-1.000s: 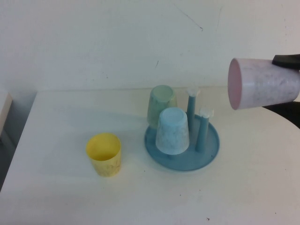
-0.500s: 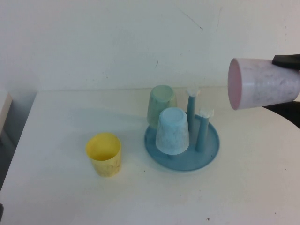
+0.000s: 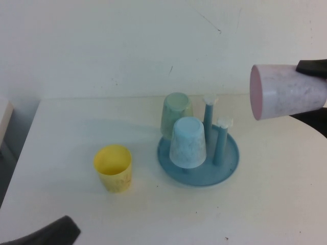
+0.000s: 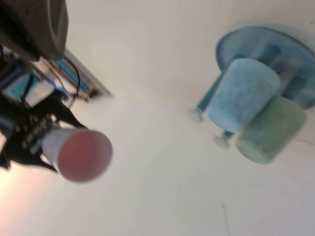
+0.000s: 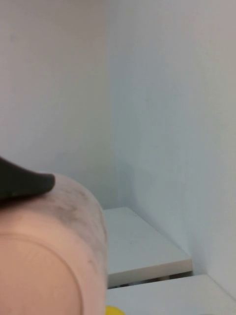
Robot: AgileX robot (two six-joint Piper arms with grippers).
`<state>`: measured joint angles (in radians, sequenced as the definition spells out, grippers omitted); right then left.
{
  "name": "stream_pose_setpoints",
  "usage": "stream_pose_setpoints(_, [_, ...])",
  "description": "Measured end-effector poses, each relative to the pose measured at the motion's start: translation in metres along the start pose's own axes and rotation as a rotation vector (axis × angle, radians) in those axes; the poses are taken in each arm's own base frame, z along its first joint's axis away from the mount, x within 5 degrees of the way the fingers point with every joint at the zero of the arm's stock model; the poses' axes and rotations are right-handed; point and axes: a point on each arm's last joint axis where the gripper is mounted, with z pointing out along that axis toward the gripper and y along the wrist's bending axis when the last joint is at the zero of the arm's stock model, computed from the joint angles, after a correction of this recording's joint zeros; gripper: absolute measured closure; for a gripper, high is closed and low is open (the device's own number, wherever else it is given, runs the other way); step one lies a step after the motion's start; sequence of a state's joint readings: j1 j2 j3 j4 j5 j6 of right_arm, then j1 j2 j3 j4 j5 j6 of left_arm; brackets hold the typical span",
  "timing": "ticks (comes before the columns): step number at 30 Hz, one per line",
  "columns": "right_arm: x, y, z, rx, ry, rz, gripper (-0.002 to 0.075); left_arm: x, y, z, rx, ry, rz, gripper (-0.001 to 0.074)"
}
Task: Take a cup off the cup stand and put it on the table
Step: Hand over the cup
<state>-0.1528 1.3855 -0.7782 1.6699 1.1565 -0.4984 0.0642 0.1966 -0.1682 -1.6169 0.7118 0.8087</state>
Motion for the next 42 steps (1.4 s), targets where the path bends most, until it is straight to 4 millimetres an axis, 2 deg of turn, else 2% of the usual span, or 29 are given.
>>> stream_pose_setpoints(3, [0.000,0.000,0.000,0.001,-0.002,-0.006,0.0146,-0.009,-0.006,0.017,0.076,0.146,0.084,0.0738])
stream_pose_setpoints(6, [0.000,0.000,0.000,-0.002,0.004,-0.006,0.0146,-0.023,-0.008,0.033,0.143,0.212,0.190,0.0710])
stream_pose_setpoints(8, [0.000,0.000,0.000,-0.004,0.005,-0.006,0.0146,-0.031,-0.007,0.044,0.185,0.242,0.274,0.0653])
stream_pose_setpoints(10, [0.001,0.000,0.000,-0.005,0.006,-0.007,0.0146,-0.042,-0.004,0.056,0.212,0.266,0.328,0.0554])
stream_pose_setpoints(13, [0.001,0.000,0.000,-0.005,0.006,-0.007,0.0146,-0.059,-0.001,0.074,0.241,0.289,0.349,0.0388])
stream_pose_setpoints(16, [0.001,0.000,0.000,-0.005,0.006,-0.007,0.0146,-0.076,0.000,0.090,0.280,0.304,0.351,0.0295])
stream_pose_setpoints(22, [0.001,0.000,0.000,-0.005,0.006,-0.008,0.0146,-0.101,0.006,0.121,0.347,0.324,0.382,0.0262])
stream_pose_setpoints(26, [0.001,0.000,0.000,-0.005,0.006,-0.009,0.0146,-0.102,-0.001,0.142,0.405,0.355,0.423,0.0261])
stream_pose_setpoints(31, [0.001,0.000,0.000,-0.005,0.006,-0.009,0.0146,-0.088,-0.014,0.176,0.438,0.405,0.474,0.0258])
stream_pose_setpoints(37, [0.001,0.000,0.000,-0.005,0.006,-0.009,0.0146,-0.071,-0.027,0.217,0.511,0.478,0.456,0.0257])
stream_pose_setpoints(42, [0.001,0.000,0.000,-0.005,0.006,-0.009,0.0146,-0.060,-0.028,0.247,0.540,0.521,0.417,0.0257])
